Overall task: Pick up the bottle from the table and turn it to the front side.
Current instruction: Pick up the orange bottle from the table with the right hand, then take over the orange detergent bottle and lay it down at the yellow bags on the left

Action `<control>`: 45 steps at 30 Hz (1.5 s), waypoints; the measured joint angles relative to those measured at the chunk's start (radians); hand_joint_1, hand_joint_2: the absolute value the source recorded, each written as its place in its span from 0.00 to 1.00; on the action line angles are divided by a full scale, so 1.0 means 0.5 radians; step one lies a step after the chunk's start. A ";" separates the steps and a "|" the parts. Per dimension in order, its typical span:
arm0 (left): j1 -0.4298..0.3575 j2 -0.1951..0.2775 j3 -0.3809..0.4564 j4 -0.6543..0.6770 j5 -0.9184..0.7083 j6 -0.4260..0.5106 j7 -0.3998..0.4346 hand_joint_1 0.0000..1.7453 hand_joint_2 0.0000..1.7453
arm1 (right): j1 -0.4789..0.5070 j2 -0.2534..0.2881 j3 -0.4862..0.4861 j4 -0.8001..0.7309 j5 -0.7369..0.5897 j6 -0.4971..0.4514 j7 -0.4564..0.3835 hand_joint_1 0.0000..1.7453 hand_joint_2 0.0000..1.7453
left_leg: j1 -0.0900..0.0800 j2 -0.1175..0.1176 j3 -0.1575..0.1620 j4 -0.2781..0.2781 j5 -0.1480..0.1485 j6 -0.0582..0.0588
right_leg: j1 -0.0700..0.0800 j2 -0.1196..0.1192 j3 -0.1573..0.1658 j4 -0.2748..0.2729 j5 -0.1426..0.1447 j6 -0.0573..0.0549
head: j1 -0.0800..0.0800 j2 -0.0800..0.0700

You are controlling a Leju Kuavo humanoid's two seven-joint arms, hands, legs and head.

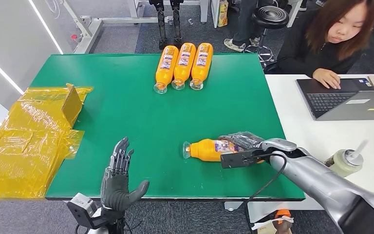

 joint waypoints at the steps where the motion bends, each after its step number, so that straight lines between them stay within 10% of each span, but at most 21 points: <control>1: 0.001 0.001 0.000 -0.004 0.000 0.000 0.001 0.00 1.00 | 0.005 -0.010 -0.001 -0.019 0.004 -0.001 0.003 1.00 1.00 | 0.000 0.000 0.000 0.000 0.000 0.000 | 0.000 0.000 0.000 0.000 0.000 0.000 | 0.000 0.000; 16: 0.002 0.005 0.001 -0.009 0.007 0.040 -0.022 0.00 1.00 | 0.113 -0.069 -0.194 -0.300 0.207 -0.380 0.052 1.00 1.00 | 0.000 0.001 -0.003 0.000 0.000 0.000 | 0.000 0.000 -0.003 0.001 0.000 0.000 | 0.000 0.000; 30: -0.037 -0.073 0.083 0.018 -0.011 0.076 0.051 0.00 1.00 | 0.680 -0.082 -0.799 -1.154 0.552 -0.527 0.049 1.00 1.00 | 0.000 -0.003 -0.014 -0.001 0.000 0.000 | 0.000 -0.003 -0.011 0.001 -0.001 0.001 | 0.000 0.000; 45: -0.153 -0.195 0.083 0.131 0.230 -0.213 0.166 0.00 1.00 | 0.974 0.376 -0.862 -1.547 0.891 -0.631 0.195 1.00 1.00 | 0.001 -0.001 -0.015 -0.002 0.000 0.000 | 0.000 -0.001 -0.015 0.002 -0.002 0.000 | 0.000 0.000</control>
